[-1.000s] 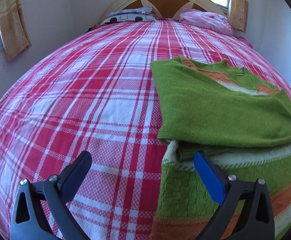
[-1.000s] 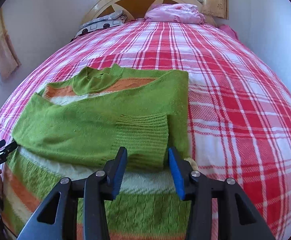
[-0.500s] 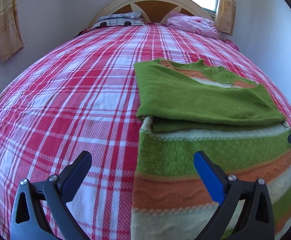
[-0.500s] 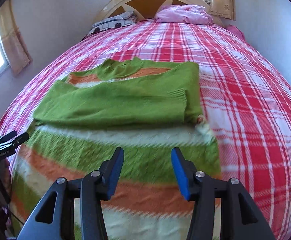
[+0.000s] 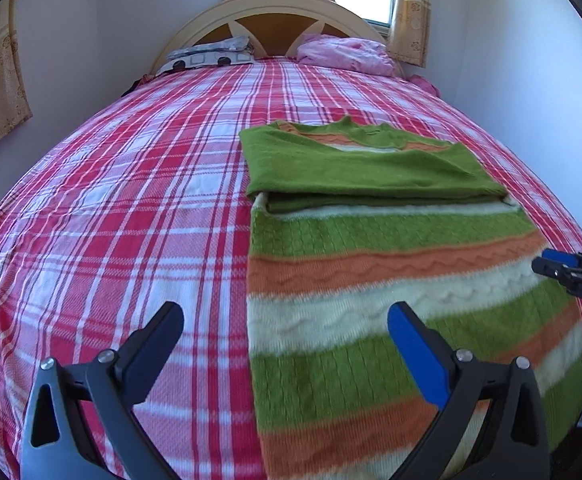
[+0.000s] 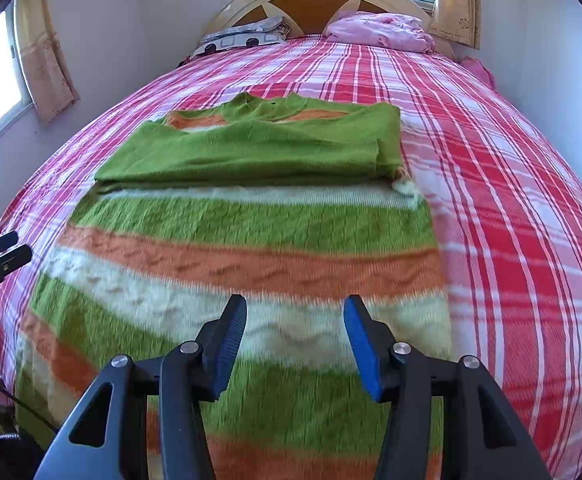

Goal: Fold small clothes
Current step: 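Move the left gripper to the ribbed hem end of the folded sweater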

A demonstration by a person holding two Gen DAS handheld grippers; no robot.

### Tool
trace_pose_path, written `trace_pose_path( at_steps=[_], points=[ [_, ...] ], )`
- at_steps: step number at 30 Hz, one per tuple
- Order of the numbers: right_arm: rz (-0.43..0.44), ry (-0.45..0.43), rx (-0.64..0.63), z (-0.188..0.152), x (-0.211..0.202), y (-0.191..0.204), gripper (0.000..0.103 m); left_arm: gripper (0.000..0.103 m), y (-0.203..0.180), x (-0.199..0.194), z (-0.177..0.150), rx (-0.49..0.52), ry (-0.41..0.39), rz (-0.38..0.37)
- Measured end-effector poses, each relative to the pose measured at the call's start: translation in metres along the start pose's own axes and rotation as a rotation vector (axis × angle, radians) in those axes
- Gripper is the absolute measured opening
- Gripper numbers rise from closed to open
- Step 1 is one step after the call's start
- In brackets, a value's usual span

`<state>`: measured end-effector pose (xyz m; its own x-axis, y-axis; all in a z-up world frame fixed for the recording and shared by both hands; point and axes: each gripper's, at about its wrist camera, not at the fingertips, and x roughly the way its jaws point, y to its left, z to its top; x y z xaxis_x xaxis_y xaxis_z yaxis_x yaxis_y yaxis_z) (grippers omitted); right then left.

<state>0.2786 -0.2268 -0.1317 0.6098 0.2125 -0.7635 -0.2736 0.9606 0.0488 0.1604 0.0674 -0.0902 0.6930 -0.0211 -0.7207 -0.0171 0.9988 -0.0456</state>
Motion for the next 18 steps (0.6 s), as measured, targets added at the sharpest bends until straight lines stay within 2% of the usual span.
trace_pose_path(
  at_steps=[4,9,16,18],
  points=[
    [-0.002,0.005,-0.011,-0.013,-0.01,0.003,0.052,0.103,0.0,-0.024,-0.019,0.028,-0.019,0.011],
    [-0.003,0.013,-0.025,-0.031,-0.019,0.01,0.052,0.103,0.005,-0.046,-0.037,0.046,-0.008,0.014],
    [0.0,0.019,-0.026,-0.069,-0.042,0.018,0.053,0.103,0.007,-0.059,-0.085,-0.029,0.114,-0.109],
    [-0.018,0.01,-0.034,-0.082,-0.051,0.02,0.053,0.1,0.003,-0.057,-0.096,-0.031,0.139,-0.129]
  ],
)
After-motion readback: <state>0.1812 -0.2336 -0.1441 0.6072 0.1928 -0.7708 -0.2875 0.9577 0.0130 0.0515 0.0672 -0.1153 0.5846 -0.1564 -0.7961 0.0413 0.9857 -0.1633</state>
